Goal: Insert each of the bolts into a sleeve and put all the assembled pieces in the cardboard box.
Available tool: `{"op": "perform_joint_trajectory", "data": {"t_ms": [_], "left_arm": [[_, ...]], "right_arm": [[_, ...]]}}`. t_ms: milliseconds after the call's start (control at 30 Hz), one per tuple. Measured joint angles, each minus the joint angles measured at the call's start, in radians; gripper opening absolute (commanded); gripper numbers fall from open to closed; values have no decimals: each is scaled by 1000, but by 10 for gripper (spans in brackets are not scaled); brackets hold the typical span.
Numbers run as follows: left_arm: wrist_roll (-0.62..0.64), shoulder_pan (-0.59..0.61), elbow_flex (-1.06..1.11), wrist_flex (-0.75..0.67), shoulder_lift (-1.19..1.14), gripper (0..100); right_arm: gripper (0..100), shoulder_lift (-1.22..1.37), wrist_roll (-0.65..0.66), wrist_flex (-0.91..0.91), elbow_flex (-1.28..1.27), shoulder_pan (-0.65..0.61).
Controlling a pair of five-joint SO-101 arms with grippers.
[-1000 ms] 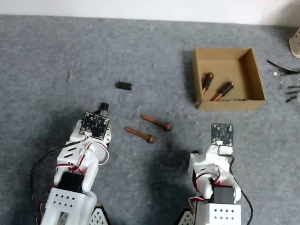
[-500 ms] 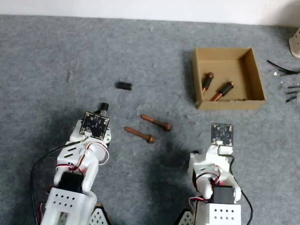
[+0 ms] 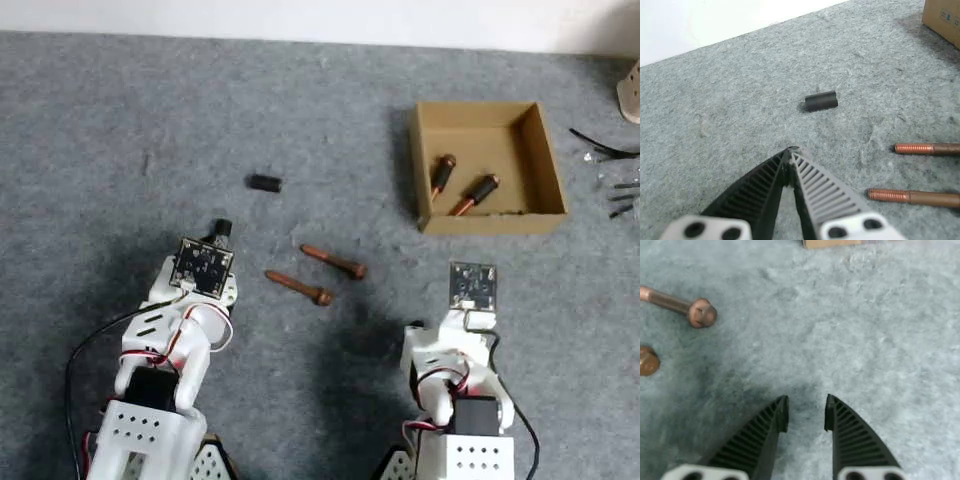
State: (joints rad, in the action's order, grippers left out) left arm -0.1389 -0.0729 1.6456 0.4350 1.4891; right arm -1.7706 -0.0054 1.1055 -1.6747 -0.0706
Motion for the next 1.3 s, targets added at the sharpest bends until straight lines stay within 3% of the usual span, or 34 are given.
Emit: {"op": "perform_joint_trajectory", "data": {"t_ms": [200,367,533,733,1033,1300], "left_arm": [[0,0,0,0,0,7],[0,0,0,0,0,7],[0,0,0,0,0,7],[0,0,0,0,0,7],[0,2,0,0,0,7],[52,92,0,0,0,8]], "right_arm": [[106,-2,0,-32,0,-80],[106,-2,25,-124,0,-63],[106,0,152,-273,0,61],[106,35,190,-292,87,0],[106,563,135,-496,322,-129],[106,1183,107,-532,681,-247]]}}
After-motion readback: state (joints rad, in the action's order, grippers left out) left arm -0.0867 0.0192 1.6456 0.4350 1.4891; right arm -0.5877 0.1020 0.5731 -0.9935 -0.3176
